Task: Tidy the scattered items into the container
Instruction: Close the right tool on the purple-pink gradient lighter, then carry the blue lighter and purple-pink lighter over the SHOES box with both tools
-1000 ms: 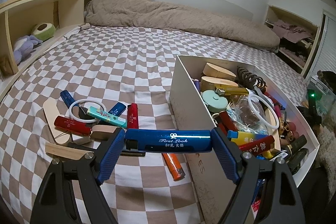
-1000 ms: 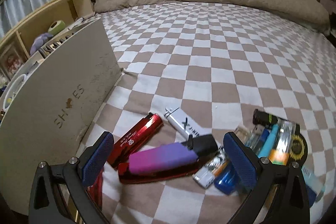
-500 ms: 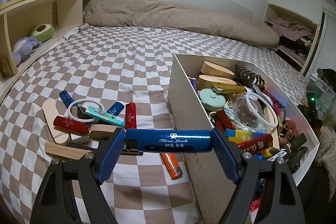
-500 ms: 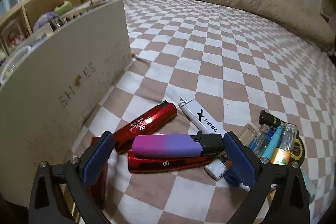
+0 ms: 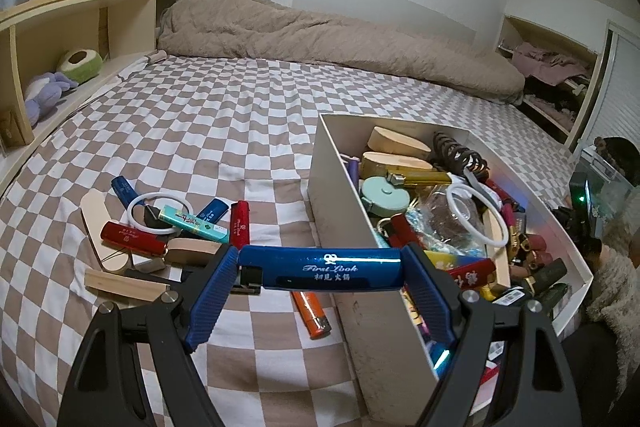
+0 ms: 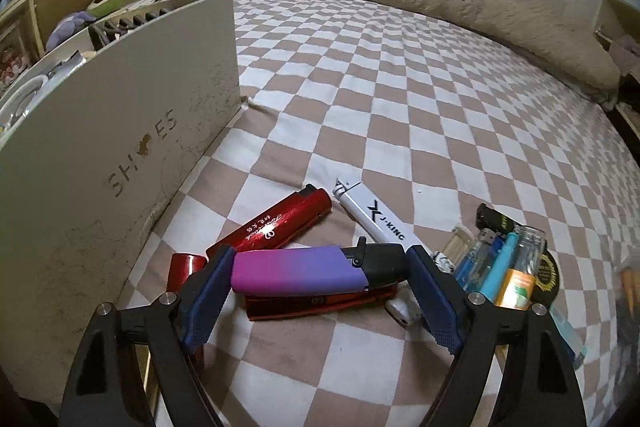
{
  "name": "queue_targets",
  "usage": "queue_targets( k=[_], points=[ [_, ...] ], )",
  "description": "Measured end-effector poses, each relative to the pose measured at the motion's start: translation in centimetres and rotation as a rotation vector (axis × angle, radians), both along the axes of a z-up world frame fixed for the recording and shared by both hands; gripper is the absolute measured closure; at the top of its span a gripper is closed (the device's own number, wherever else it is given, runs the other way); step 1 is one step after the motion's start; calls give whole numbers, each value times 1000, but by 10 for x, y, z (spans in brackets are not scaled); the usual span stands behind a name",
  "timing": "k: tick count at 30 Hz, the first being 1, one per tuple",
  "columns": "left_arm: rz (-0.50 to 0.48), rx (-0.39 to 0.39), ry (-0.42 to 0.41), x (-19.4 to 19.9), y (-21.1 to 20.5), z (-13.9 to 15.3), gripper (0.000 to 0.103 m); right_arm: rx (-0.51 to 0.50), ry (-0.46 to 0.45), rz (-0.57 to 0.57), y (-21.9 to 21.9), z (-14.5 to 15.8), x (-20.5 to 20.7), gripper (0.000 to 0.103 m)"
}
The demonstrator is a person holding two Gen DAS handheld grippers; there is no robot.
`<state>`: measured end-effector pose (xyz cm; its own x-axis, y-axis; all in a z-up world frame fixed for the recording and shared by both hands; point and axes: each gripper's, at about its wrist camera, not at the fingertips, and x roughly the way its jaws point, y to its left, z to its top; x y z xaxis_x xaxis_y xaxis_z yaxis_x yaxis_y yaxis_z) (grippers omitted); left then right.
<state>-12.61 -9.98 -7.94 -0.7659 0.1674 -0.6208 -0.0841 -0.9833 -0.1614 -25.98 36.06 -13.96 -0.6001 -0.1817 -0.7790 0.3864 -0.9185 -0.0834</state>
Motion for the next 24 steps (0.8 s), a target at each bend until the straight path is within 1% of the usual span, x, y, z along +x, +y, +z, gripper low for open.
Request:
queue_targets(
  k=[11, 14, 24],
  points=[
    [5, 13, 41, 0, 7, 17, 20, -97, 59, -160, 30, 27, 20, 18],
    [0, 11, 57, 0, 12, 25, 20, -119, 97, -165, 33, 35, 26, 18],
    [-13, 9, 101, 1, 26, 45, 20, -122, 204, -142, 21, 66, 49, 18]
  ],
)
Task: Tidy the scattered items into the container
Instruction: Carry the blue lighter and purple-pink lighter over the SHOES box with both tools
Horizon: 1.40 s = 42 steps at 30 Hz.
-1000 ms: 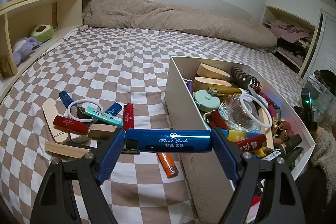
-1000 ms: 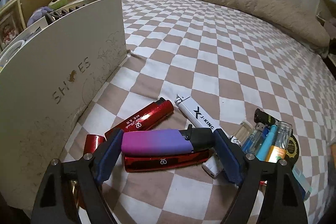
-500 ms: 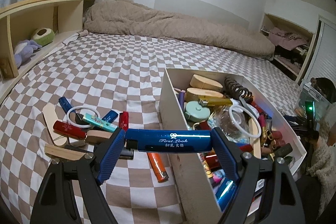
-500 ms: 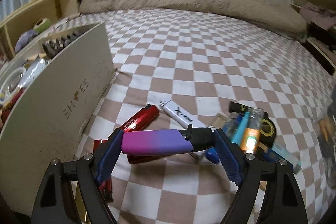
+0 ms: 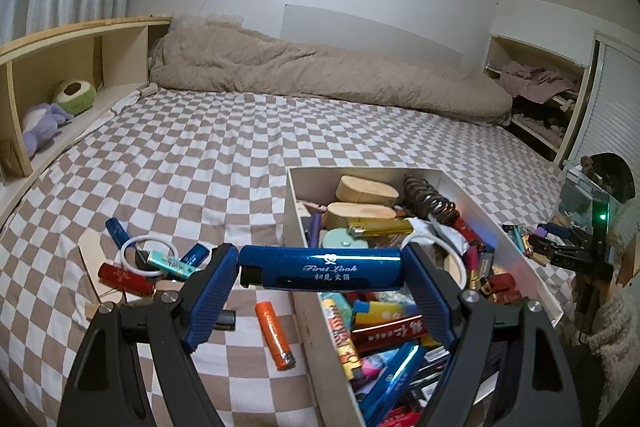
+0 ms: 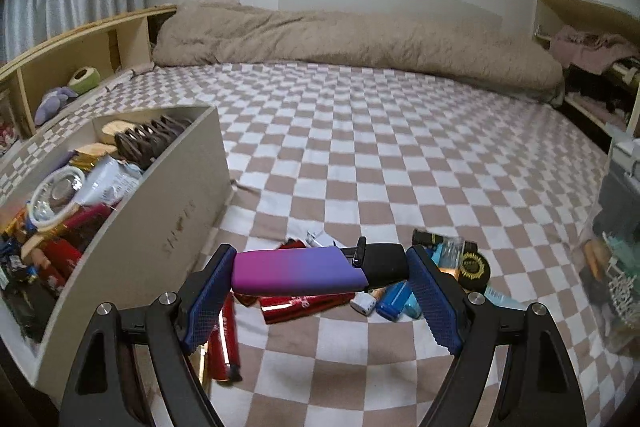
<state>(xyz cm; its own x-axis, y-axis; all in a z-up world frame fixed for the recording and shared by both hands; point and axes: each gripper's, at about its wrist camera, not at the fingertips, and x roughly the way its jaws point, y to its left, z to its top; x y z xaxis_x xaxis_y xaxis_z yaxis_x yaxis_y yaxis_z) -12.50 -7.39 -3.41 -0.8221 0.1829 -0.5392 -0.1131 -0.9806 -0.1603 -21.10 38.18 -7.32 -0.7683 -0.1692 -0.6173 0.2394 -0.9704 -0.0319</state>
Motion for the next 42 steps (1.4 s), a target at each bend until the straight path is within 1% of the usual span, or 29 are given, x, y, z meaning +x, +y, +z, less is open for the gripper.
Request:
queue_targets(
  k=[6, 12, 17, 24, 27, 30, 35, 39, 42],
  points=[
    [-9, 1, 21, 0, 6, 11, 20, -47, 57, -1, -4, 23, 14, 18],
    [-9, 18, 37, -3, 11, 23, 20, -113, 123, 23, -14, 57, 27, 18],
    [-21, 33, 42, -9, 19, 30, 20, -123, 158, 65, -29, 78, 32, 18],
    [-70, 8, 27, -27, 36, 34, 20, -125, 174, 132, -56, 94, 40, 18],
    [-96, 3, -2, -42, 44, 34, 20, -120, 173, 167, -69, 95, 44, 18],
    [-122, 26, -49, -58, 51, 33, 20, -115, 168, 207, -83, 94, 47, 18],
    [-121, 30, -130, -85, 66, 25, 20, -112, 147, 264, -104, 87, 53, 18],
    [-112, 61, -207, -107, 74, 17, 20, -112, 131, 299, -117, 77, 56, 18],
    [-125, 98, -263, -123, 81, 10, 20, -123, 117, 312, -122, 68, 58, 18]
  ],
)
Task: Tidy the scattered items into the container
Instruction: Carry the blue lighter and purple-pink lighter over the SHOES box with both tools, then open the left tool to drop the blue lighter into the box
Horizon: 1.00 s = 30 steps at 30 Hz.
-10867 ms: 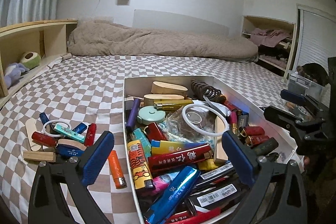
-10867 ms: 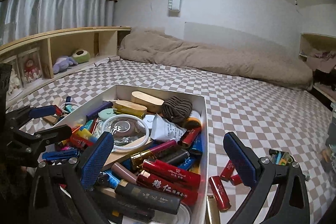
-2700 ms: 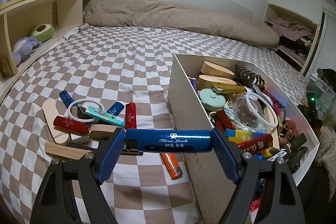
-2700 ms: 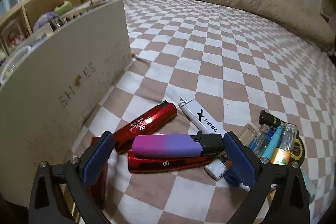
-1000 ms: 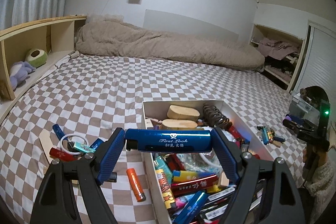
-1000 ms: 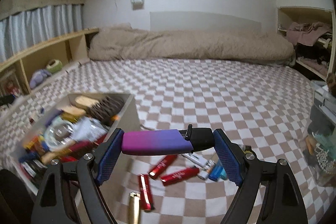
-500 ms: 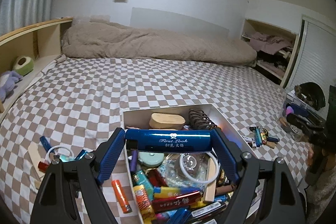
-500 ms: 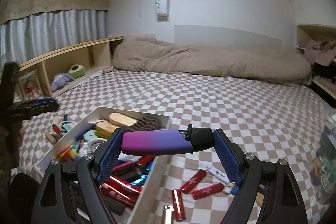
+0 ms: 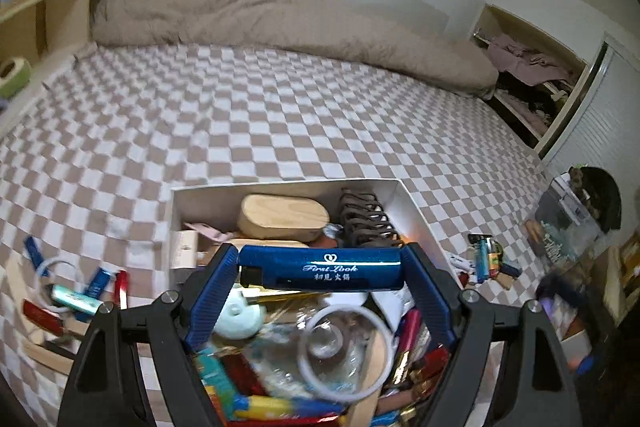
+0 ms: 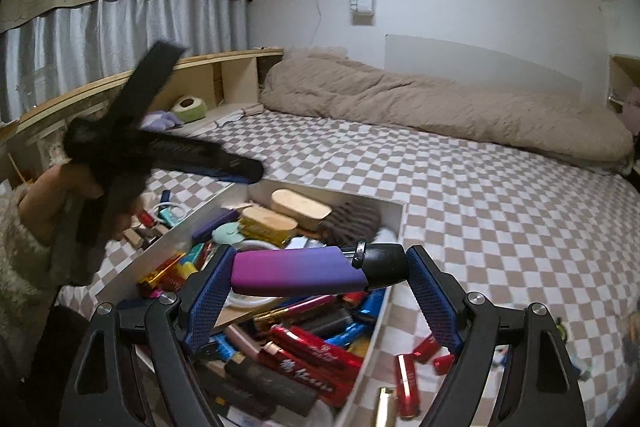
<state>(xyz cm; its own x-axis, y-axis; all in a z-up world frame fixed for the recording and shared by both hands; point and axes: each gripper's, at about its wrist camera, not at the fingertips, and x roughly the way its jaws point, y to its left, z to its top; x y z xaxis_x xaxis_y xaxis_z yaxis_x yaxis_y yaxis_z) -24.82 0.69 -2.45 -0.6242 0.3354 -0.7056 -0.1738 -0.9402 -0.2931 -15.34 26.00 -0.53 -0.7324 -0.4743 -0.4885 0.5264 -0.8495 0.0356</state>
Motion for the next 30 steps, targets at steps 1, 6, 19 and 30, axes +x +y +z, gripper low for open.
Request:
queue_targets(
  k=[1, 6, 19, 30],
  points=[
    [-4, 0, -11, -4, 3, -1, 20, -1, -6, 4, -1, -3, 0, 18],
    [-78, -63, -48, -25, 22, -12, 20, -6, -32, 26, -2, -14, 1, 18],
    [-461, -377, -15, -40, 61, -40, 20, -53, -40, 45, 10, -15, 3, 18],
    [-635, -322, -15, -44, 73, -46, 19, -80, -49, 51, 18, -16, 2, 18]
  ],
)
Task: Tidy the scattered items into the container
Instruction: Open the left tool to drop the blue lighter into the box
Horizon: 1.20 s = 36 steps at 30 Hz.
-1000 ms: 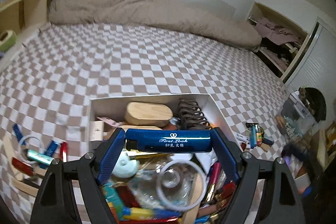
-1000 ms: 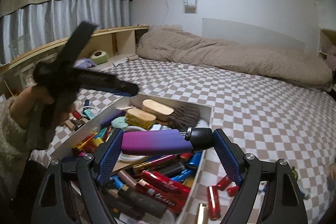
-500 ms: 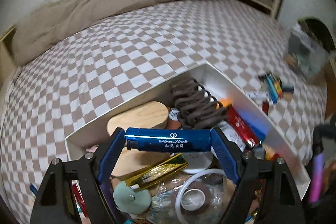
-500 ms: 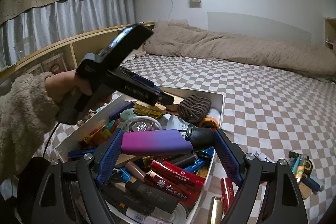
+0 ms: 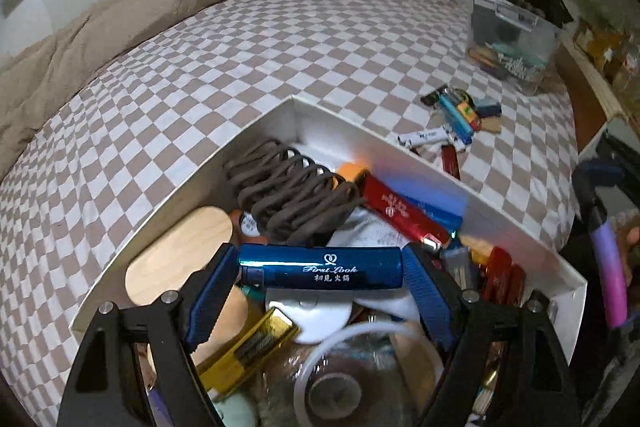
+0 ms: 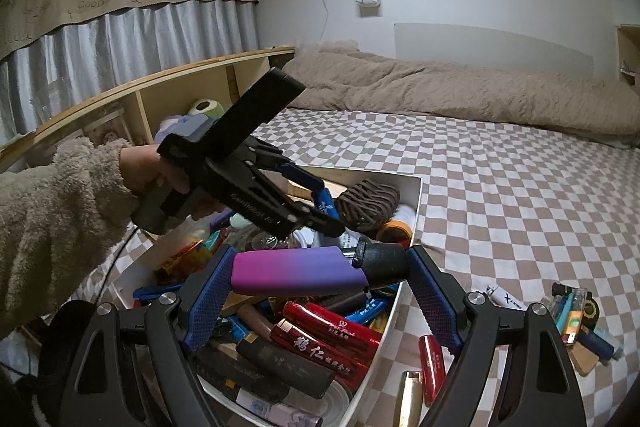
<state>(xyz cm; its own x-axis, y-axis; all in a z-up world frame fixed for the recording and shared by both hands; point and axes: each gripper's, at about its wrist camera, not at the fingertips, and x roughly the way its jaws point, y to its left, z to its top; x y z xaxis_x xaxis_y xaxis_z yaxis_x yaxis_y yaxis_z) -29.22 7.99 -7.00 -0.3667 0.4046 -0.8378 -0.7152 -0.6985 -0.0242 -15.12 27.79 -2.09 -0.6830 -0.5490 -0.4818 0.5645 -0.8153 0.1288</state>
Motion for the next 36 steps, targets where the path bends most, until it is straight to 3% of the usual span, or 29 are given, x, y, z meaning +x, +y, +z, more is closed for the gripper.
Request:
queue_targets(
  k=[3, 11, 18, 22, 30, 36],
  points=[
    [58, -29, 34, -4, -1, -1, 0, 0, -3, -2, 1, -1, 0, 18],
    [183, 11, 67, -10, -27, 15, 0, -20, 0, -19, 6, 1, 2, 18],
    [263, -42, 82, -11, -40, 12, 0, -11, -5, -17, 3, -1, 2, 18],
    [257, -92, 79, -7, -35, 1, 0, -11, -8, -17, 4, -2, 2, 18],
    [133, -51, 64, 9, -9, -2, 0, -13, -14, -18, 4, -3, 1, 18],
    [122, -71, 60, 6, 7, -12, 0, -8, -18, -19, 4, -3, 0, 18]
  ],
)
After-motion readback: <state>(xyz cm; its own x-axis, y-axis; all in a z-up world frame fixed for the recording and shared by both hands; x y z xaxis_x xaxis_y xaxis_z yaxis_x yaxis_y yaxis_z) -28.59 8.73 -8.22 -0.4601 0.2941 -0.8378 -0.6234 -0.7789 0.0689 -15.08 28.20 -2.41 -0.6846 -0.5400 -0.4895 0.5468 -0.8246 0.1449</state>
